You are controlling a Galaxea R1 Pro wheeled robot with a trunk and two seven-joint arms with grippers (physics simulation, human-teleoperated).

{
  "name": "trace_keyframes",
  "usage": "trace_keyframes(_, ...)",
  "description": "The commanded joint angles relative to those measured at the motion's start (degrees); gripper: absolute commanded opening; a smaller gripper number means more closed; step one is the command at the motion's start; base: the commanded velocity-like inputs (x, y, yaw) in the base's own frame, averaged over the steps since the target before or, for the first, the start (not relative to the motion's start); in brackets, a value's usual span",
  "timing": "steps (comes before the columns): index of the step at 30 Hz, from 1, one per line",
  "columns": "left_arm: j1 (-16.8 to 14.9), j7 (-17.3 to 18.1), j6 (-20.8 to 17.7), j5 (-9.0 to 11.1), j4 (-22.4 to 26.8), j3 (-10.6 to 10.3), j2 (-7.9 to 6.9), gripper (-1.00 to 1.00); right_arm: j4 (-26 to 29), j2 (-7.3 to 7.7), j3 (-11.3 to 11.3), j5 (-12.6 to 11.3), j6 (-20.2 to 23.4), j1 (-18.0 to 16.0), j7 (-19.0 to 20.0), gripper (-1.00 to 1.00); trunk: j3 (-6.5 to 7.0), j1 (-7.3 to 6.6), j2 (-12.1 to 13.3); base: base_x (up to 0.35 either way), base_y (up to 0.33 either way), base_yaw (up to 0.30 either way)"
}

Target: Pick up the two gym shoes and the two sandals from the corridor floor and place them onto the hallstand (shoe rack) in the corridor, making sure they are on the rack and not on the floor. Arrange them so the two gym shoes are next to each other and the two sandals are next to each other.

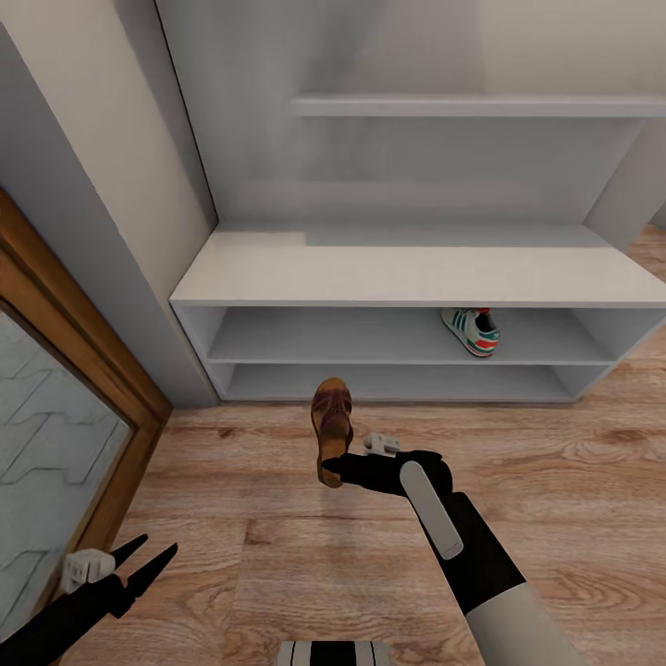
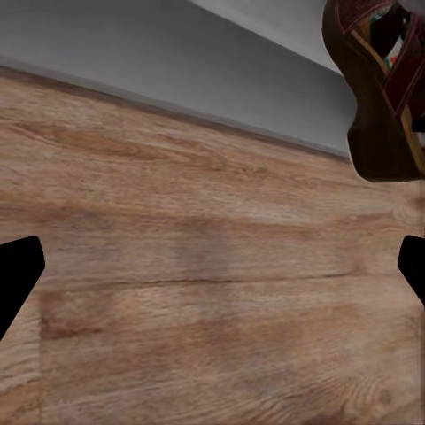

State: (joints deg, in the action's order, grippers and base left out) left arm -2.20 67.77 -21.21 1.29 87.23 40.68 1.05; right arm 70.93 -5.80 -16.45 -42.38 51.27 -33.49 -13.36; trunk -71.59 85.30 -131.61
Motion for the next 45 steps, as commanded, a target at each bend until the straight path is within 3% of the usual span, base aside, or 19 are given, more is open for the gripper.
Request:
trace_keyframes(1, 0.00, 0.11, -0.01, 0.01, 0.01, -0.02, 0.00, 1.00, 0.00, 0.00, 0.01, -0.16, -0.03, 0.00, -0.08, -1.00, 0.00, 0.00, 0.00, 0.000, 0.000, 0.000)
trace_keyframes(9, 0.00, 3.91, -0.06, -0.05, -0.04, 0.01, 0.00, 1.00, 0.00, 0.00, -0.06, -0.16, -0.03, 0.00, -0.08, -1.00, 0.00, 0.00, 0.00, 0.032, 0.137, 0.000)
trace_keyframes(20, -0.08, 4.20, -0.06, -0.06, -0.04, 0.08, 0.00, 1.00, 0.00, 0.00, -0.07, -0.16, -0.03, 0.00, -0.07, -1.00, 0.00, 0.00, 0.00, 0.103, 0.260, 0.000)
trace_keyframes(37, -0.09, 4.14, -0.06, -0.14, -0.04, -0.34, 0.00, 1.00, -0.15, 0.00, -0.34, 0.37, -0.11, 0.00, -0.12, -1.00, 0.00, 0.00, 0.00, 0.010, 0.010, 0.000)
trace_keyframes(45, -0.09, 4.12, -0.06, -0.16, -0.04, -0.25, 0.00, 1.00, -0.45, 0.00, -0.19, 0.50, -0.02, 0.00, -0.22, -1.00, 0.00, 0.00, 0.00, 0.193, 0.000, 0.000)
